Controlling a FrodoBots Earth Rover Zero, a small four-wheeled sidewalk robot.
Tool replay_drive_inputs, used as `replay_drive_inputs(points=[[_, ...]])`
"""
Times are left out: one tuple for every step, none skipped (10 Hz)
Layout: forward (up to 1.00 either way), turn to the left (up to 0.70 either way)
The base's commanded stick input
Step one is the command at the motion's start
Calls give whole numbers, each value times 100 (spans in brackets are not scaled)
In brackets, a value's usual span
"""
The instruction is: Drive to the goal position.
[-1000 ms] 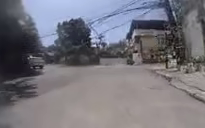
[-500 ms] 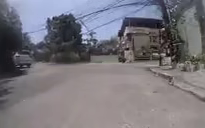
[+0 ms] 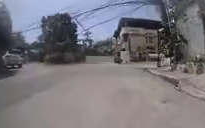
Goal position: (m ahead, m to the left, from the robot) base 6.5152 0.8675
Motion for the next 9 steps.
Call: replay_drive_inputs(points=[[100,-20],[100,-1],[100,0],[100,0],[100,0],[100,0],[100,0],[100,0],[100,0]])
